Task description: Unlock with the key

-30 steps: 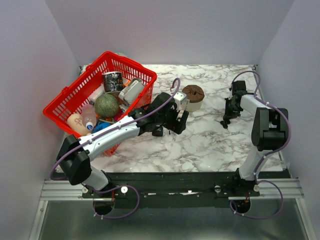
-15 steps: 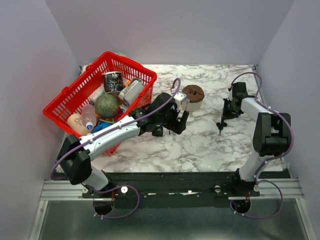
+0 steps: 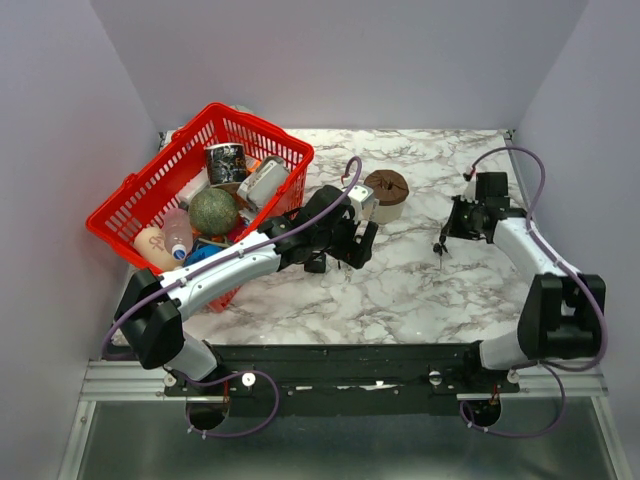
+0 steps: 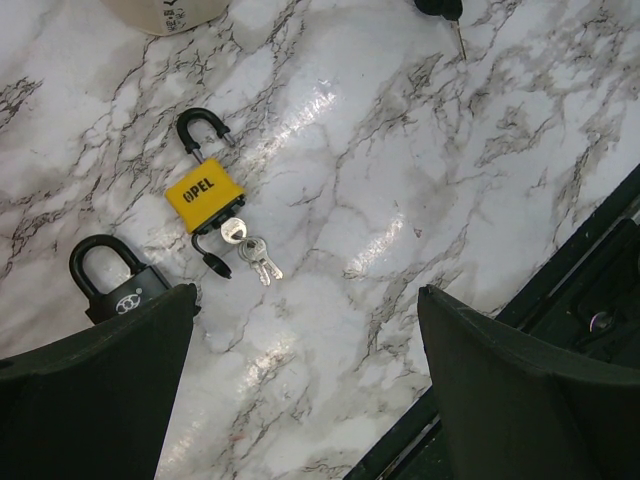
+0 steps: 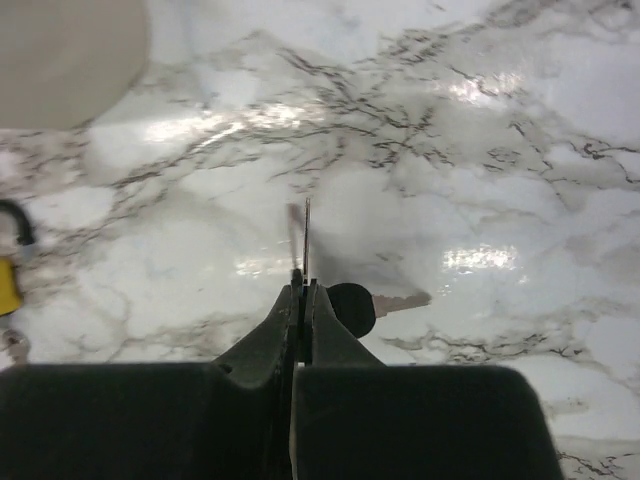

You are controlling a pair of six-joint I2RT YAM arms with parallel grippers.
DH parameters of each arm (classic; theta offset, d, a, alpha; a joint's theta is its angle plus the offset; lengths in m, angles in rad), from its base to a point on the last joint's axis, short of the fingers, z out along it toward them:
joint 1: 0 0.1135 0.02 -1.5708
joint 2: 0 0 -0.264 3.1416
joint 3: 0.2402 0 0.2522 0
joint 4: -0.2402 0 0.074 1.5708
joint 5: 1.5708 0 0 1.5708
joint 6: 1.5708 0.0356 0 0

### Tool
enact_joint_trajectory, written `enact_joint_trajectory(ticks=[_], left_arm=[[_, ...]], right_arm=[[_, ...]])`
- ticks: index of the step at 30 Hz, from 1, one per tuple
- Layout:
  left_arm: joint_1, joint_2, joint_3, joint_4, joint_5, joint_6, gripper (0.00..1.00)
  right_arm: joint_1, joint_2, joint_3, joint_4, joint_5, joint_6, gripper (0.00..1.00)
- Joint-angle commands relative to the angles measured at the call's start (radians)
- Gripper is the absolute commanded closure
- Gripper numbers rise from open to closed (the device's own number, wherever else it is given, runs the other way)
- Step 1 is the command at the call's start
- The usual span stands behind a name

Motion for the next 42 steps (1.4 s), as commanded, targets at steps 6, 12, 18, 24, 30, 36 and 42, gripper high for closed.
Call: enact_joint_trajectory(ticks=[6,12,18,24,30,36,42], left_arm=[[-0.004,-0.025,-0.01,0.033,0.015,0.0,0.01],[0.019,-0.088,-0.068,0.131,0.09,-0.035,0.01],[0.111,-0.172,-0.155,0.323,0.312,-0.121,0.01],[0.116,-0.235,-0.223,0.487,0.438,-0.154,0.01],[0.12,-0.264,-0.278,0.651,0.581,-0.226,0.03],[0.135,-0.26,-0.283,0.663,0.578,-0.248,0.12],[0.151,-0.266,-0.304,0.725,0.603,-0.296,0.33]], right_arm=[[0.106,-0.288,-0.111,0.158,-0.318,-0.019,0.99],[0.198,-0.441,-0.203,0.287,-0.522,0.019,0.99],[0.218,-0.567,-0.261,0.433,-0.702,0.177,0.99],[0.25,-0.606,-0.272,0.57,-0.784,0.302,0.99],[0.322,-0.592,-0.273,0.651,-0.811,0.342,0.99],[0.367,-0.577,-0.269,0.677,-0.811,0.348,0.99],[0.393,-0.561,-0.254,0.676,-0.817,0.337,0.99]])
